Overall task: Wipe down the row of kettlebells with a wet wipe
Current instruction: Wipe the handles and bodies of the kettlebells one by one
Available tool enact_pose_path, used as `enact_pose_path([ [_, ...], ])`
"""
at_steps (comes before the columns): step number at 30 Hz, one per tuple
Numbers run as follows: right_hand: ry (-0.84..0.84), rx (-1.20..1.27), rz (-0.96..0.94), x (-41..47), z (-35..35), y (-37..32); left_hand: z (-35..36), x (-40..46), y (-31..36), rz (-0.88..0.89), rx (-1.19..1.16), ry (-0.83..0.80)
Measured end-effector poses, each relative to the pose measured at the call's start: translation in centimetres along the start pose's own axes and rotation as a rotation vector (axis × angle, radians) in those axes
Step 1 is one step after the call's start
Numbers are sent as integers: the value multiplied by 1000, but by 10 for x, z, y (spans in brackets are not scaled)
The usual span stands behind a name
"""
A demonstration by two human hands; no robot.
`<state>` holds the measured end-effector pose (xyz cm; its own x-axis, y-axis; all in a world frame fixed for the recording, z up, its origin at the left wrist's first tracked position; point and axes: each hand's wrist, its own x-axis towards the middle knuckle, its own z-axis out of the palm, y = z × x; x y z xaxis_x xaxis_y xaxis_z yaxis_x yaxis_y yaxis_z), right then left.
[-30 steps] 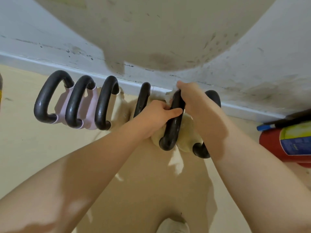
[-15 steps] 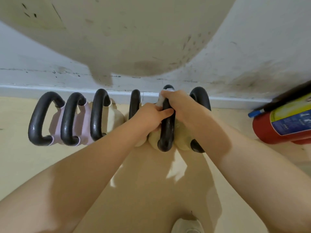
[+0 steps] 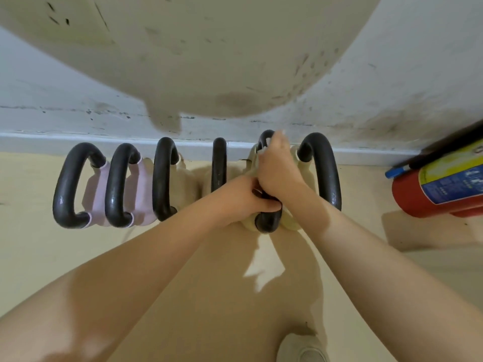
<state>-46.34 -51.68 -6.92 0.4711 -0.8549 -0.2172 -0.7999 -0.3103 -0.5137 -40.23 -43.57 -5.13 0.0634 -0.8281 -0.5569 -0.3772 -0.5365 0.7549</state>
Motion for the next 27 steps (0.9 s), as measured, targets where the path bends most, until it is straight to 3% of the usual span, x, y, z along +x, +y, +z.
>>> enact_pose_path([
  [8, -270, -798, -683, 21, -35, 6, 10, -10, -12, -57, -305, 32],
  [12, -254, -832, -684, 26, -46, 7, 18, -10, -13, -47, -362, 78],
  [16, -336, -842, -853, 7, -31, 23, 20, -11, -15, -21, -365, 95],
  [18, -283, -617, -766, 5, -36, 31, 21, -10, -16, -19, -367, 108],
  [23, -194, 287, -167, -31, -10, 32, 16, -11, -13, -86, -405, 90],
  [27, -50, 428, 97, -44, 2, 18, 13, -12, -14, -47, -338, 109],
])
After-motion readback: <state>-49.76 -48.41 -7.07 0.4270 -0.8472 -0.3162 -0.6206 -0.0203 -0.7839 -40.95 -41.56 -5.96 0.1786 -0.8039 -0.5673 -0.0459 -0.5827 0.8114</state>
